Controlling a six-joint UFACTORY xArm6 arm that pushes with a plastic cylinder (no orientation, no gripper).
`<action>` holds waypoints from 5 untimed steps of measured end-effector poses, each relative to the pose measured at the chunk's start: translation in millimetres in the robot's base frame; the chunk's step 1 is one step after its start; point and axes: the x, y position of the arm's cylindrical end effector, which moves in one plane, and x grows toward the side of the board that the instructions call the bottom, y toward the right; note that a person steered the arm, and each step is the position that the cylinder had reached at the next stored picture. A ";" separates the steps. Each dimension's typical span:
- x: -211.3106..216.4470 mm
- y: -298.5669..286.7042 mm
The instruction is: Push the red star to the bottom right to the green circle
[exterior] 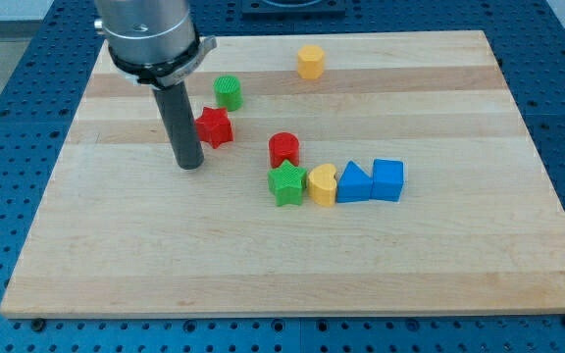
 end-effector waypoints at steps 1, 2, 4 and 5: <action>-7.0 -5.6; -13.2 -5.6; -38.3 -5.6; -51.6 -5.6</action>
